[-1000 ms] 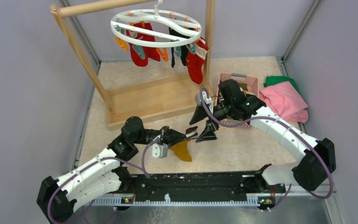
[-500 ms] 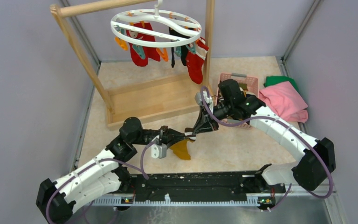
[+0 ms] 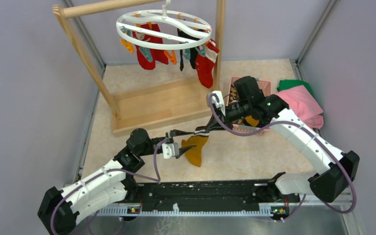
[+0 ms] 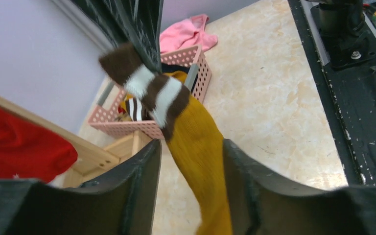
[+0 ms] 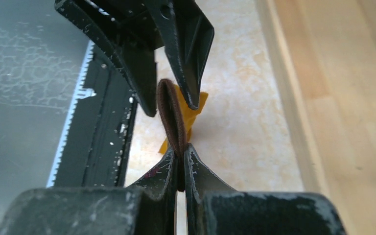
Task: Clip the socks to the hanger
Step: Adjust the sock.
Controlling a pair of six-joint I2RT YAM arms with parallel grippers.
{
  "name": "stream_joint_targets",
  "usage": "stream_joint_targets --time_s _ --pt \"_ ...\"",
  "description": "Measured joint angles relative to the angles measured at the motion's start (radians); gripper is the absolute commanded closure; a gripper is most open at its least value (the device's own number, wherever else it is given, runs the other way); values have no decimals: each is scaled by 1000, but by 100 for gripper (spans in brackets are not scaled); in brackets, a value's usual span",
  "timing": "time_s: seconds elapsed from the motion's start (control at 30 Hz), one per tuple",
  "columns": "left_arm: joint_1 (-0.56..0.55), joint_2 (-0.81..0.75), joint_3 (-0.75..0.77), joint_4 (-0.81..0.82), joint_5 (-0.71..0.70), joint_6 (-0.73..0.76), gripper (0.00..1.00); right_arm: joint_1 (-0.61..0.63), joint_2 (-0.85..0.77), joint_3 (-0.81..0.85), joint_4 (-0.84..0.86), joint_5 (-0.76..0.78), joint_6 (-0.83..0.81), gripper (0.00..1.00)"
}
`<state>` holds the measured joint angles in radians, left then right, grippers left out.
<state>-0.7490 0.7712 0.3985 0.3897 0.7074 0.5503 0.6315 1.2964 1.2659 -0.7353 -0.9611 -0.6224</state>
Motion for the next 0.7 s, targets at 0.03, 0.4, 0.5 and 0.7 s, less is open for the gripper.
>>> stream_joint_targets --time_s 0.03,0.4,0.5,0.7 --pt "0 0 -9 8 -18 -20 27 0 -5 12 -12 20 -8 100" --pt "0 -56 -55 188 -178 -293 2 -1 -31 47 -89 180 -75 100" --pt "0 -59 -55 271 -173 -352 5 -6 -32 47 -100 188 -84 100" --pt "0 32 -55 404 -140 -422 17 -19 -41 47 -114 181 -95 100"
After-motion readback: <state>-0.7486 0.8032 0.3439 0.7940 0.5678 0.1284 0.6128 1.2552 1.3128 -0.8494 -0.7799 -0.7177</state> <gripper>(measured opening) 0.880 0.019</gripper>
